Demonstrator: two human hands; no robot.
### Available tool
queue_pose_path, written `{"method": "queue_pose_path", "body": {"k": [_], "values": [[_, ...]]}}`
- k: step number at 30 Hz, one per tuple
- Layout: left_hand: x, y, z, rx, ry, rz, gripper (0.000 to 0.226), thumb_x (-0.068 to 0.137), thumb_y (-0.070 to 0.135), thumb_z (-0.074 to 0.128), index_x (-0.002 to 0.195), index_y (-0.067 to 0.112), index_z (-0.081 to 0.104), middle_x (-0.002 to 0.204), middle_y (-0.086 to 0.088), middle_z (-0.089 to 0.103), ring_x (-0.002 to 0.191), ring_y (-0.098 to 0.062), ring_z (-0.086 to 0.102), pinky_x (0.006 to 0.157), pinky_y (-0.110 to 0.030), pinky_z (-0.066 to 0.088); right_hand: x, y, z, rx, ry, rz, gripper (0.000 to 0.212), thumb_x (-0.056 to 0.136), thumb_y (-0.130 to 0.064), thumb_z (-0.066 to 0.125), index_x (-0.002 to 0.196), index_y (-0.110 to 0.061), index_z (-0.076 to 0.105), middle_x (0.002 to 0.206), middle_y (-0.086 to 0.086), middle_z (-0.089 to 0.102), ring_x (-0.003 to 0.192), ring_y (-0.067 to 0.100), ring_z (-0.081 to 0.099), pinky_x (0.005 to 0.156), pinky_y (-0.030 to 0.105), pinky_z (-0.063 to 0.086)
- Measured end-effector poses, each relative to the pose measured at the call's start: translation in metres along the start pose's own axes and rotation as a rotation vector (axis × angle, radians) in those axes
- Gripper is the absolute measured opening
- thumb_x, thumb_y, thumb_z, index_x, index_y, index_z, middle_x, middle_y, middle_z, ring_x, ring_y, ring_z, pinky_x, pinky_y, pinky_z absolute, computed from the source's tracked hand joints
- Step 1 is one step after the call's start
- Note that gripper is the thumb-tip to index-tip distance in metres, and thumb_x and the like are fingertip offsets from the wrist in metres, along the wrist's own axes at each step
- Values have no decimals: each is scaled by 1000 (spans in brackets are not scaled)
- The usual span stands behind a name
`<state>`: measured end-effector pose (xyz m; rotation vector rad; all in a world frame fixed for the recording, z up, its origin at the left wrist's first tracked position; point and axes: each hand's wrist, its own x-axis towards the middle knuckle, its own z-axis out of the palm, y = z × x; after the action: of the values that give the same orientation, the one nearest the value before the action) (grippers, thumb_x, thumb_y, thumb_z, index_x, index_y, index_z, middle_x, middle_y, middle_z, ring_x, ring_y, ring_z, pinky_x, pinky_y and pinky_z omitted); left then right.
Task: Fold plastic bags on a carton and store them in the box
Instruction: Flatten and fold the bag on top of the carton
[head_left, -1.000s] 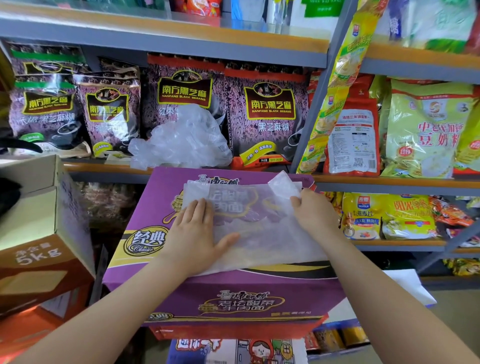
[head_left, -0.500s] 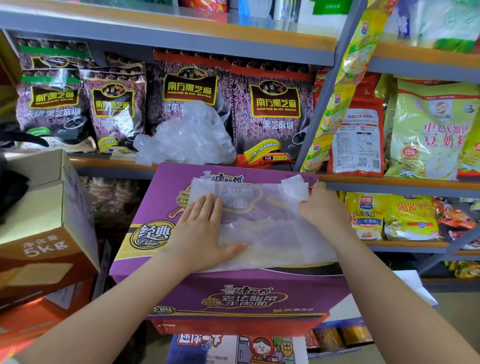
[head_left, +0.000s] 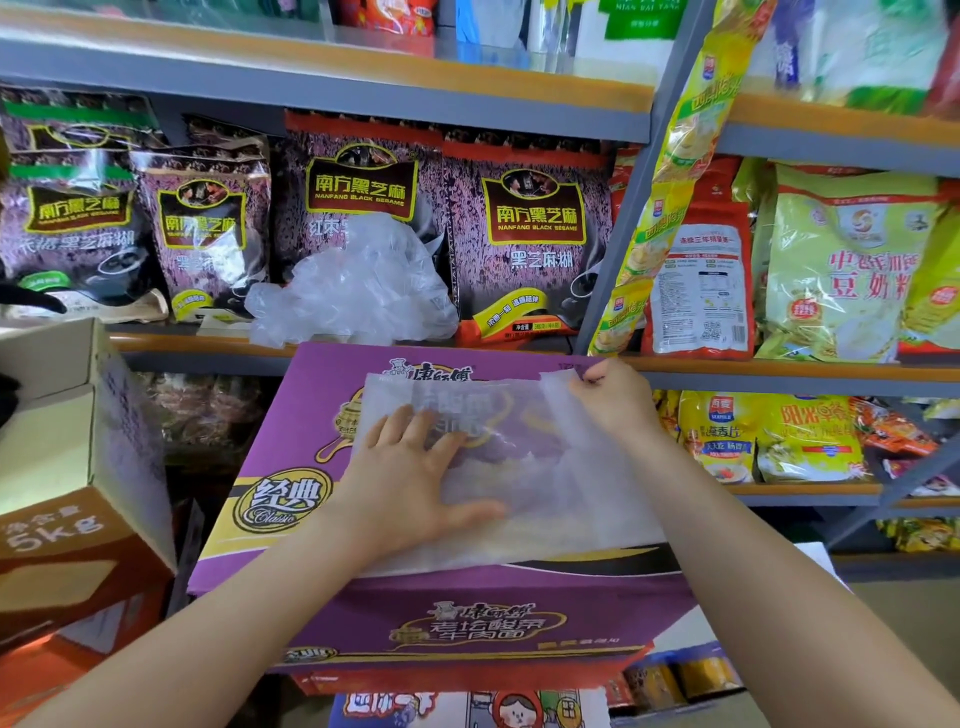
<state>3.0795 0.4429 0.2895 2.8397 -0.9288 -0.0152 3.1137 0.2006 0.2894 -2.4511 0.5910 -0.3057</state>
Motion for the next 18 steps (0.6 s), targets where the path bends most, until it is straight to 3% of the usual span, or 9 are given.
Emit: {"method": "queue_pose_path", "body": {"k": [2, 5, 8, 13, 15, 18], "values": [[27, 8, -10, -101, 99, 2, 91, 74, 79, 5, 130, 21, 47, 138, -4, 42, 130, -24, 33, 106, -34, 26, -2, 3, -2, 6, -27, -31, 41, 88, -29, 54, 52, -10, 47, 51, 9, 38, 57, 28, 37, 51, 32, 25], [95, 27, -16, -156, 53, 104, 39, 96, 30, 38, 126, 8, 49, 132, -11, 46, 120, -30, 44, 97, -41, 39, -5, 6, -7, 108, -85, -39, 30, 83, -27, 60, 65, -3, 66, 60, 12, 62, 62, 33, 56, 52, 34, 39], [149, 47, -8, -222, -114, 205, 29, 92, 19, 48, 115, 3, 56, 120, -17, 53, 111, -32, 51, 89, -37, 42, -12, 17, -17, 148, -22, -86, 22, 83, -17, 60, 76, 1, 69, 75, 24, 67, 76, 40, 62, 62, 44, 49], [177, 64, 14, -208, -184, 233, 31, 89, 31, 54, 113, 12, 60, 114, -10, 60, 104, -27, 55, 85, -36, 46, -25, 39, -32, 181, 54, 6, 24, 87, -13, 57, 82, 8, 68, 83, 28, 65, 78, 36, 59, 60, 37, 41], [179, 65, 16, -229, -184, 206, 26, 90, 29, 53, 105, 10, 61, 107, -8, 63, 97, -26, 57, 78, -35, 46, -27, 41, -32, 190, 51, 71, 28, 85, -12, 56, 65, 7, 63, 67, 27, 56, 59, 25, 46, 51, 32, 31], [180, 64, 12, -330, -129, 161, 21, 93, 21, 49, 92, 5, 63, 89, -8, 60, 84, -23, 54, 68, -30, 39, -27, 35, -30, 147, 8, 129, 46, 88, -20, 55, 46, -12, 37, 50, 5, 31, 50, 15, 29, 47, 28, 17]]}}
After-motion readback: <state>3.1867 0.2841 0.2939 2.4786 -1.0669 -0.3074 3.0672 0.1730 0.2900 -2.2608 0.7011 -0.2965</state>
